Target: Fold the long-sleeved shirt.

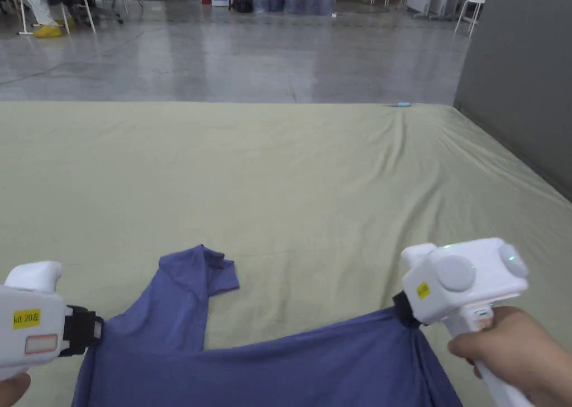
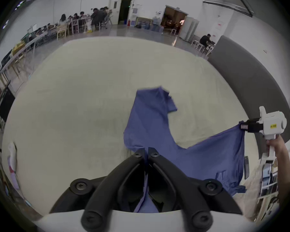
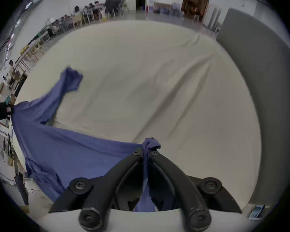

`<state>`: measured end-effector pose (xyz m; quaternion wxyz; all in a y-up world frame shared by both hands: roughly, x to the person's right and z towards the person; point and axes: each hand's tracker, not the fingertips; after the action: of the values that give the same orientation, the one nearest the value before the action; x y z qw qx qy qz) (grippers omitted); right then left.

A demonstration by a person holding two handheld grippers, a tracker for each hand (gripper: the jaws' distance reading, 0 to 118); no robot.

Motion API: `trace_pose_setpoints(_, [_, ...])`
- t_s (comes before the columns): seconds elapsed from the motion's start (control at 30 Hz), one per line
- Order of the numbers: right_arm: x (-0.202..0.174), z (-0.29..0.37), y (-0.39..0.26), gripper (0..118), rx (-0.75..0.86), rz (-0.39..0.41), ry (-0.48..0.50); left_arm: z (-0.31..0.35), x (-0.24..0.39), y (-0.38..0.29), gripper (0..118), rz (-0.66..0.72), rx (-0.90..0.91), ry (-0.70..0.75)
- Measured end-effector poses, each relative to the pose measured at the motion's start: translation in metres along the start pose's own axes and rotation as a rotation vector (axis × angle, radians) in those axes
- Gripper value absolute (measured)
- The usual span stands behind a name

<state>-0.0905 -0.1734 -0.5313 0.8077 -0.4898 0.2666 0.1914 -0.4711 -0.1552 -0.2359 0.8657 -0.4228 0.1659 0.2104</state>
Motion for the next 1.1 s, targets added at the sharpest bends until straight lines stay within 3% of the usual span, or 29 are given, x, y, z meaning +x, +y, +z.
trace_pose_setpoints(0.2, [0.02, 0.106, 0.1, 0, 0.215, 0.163, -0.162, 0.042, -0.01, 0.124, 0, 0.01, 0.19, -0.004])
trace_pose_setpoints(0.3, [0.024, 0.158, 0.164, 0, 0.303, 0.143, -0.163, 0.071, 0.009, 0.188, 0, 0.057, 0.267, -0.031])
trace_pose_setpoints(0.53, [0.014, 0.248, 0.309, 0, 0.509, 0.153, -0.317, 0.118, 0.038, 0.344, 0, 0.024, 0.453, 0.054])
trace_pose_setpoints(0.6, [0.01, 0.265, 0.342, 0, 0.552, 0.149, -0.42, 0.128, 0.042, 0.378, 0, -0.002, 0.519, 0.077])
trace_pose_setpoints(0.73, [0.006, 0.285, 0.378, 0, 0.618, 0.115, -0.439, 0.149, 0.045, 0.416, 0, 0.052, 0.624, 0.053])
trace_pose_setpoints(0.83, [0.007, 0.299, 0.395, 0, 0.632, 0.083, -0.508, 0.164, 0.044, 0.442, 0, 0.069, 0.652, 0.055])
trace_pose_setpoints(0.9, [0.013, 0.304, 0.401, 0, 0.646, 0.031, -0.479, 0.173, 0.046, 0.455, 0, 0.052, 0.668, 0.056])
trace_pose_setpoints(1.03, [0.015, 0.284, 0.399, 0, 0.628, 0.008, -0.469, 0.162, 0.046, 0.447, 0, -0.009, 0.702, 0.059])
trace_pose_setpoints(1.1, [0.013, 0.249, 0.387, 0, 0.566, 0.027, -0.417, 0.13, 0.043, 0.434, 0, -0.037, 0.595, 0.074])
